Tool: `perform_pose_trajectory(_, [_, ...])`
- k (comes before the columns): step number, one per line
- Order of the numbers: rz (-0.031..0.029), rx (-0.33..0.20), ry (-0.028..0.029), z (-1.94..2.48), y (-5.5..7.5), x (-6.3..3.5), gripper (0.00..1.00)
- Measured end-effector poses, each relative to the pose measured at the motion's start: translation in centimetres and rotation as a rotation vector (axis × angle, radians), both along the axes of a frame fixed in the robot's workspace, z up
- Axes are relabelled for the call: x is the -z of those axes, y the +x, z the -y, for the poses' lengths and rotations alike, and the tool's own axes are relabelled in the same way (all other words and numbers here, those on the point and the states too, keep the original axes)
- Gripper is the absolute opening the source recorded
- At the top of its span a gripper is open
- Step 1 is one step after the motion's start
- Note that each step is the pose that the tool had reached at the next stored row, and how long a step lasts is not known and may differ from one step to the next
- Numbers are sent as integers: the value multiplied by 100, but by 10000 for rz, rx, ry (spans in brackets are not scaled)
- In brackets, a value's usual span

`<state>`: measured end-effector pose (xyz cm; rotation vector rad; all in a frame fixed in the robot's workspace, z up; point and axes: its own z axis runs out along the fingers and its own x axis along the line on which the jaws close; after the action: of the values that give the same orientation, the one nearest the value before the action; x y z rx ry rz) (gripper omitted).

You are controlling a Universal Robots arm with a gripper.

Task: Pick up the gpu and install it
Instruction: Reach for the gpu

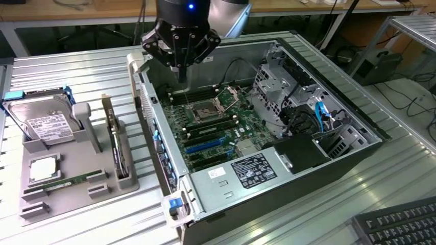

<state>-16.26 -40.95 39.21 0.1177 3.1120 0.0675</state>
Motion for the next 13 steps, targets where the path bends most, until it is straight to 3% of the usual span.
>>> perform_pose_trajectory(8, [0,0,0,58,-383,19,11])
perform_pose_trajectory(13, [0,-1,0,74,-669,81,11])
